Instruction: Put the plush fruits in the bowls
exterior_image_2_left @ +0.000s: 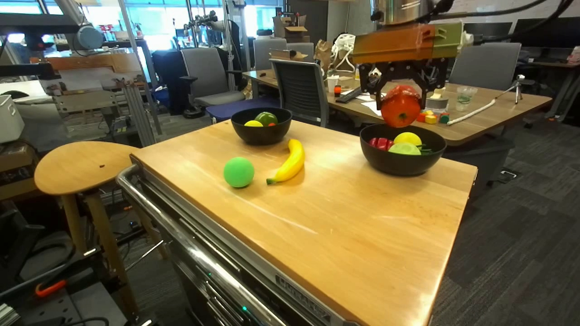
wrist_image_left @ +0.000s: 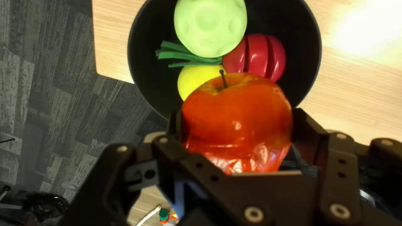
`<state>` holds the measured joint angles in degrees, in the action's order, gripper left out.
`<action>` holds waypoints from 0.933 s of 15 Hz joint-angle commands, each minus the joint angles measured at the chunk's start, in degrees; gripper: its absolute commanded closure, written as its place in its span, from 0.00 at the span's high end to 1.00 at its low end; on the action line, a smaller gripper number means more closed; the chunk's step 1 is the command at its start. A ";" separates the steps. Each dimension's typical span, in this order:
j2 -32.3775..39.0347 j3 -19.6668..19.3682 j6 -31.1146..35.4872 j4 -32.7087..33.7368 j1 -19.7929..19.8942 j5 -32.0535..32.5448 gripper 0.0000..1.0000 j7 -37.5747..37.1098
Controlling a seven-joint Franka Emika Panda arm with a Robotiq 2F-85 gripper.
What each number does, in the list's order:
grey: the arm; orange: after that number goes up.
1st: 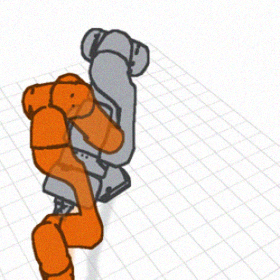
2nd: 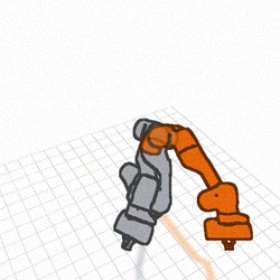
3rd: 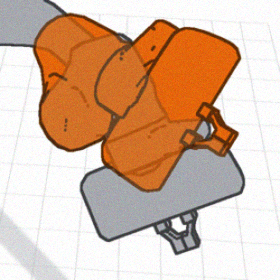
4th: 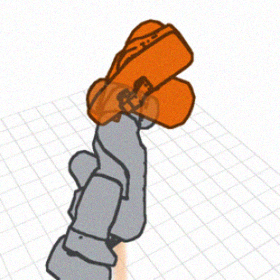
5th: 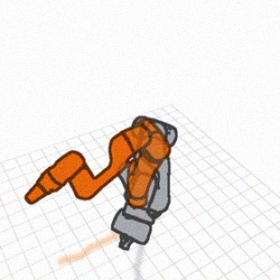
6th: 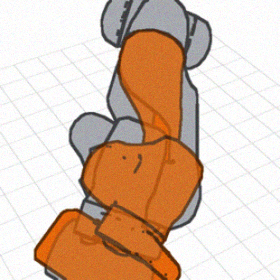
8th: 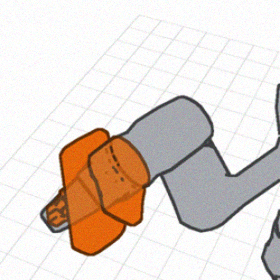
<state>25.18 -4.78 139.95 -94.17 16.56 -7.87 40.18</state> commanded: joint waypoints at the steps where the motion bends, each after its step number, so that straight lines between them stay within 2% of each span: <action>1: 6.32 0.97 0.12 6.39 -0.04 1.21 0.57 -4.22; 2: 7.07 0.91 -1.04 7.04 -0.20 1.93 0.88 -5.41; 3: 7.69 0.70 -2.19 7.62 -0.38 2.94 0.97 -6.59; 4: 7.80 -0.18 -3.47 7.88 -0.96 4.83 1.00 -8.44; 9: 4.33 -1.30 -13.98 7.03 -0.94 12.10 1.00 -11.97; 11: 1.21 -0.62 -16.50 4.77 -0.17 12.49 1.00 -9.56; 14: -3.94 1.83 -17.77 0.49 1.86 8.73 1.00 -1.63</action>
<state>27.70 -5.09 123.60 -88.30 16.71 3.13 32.13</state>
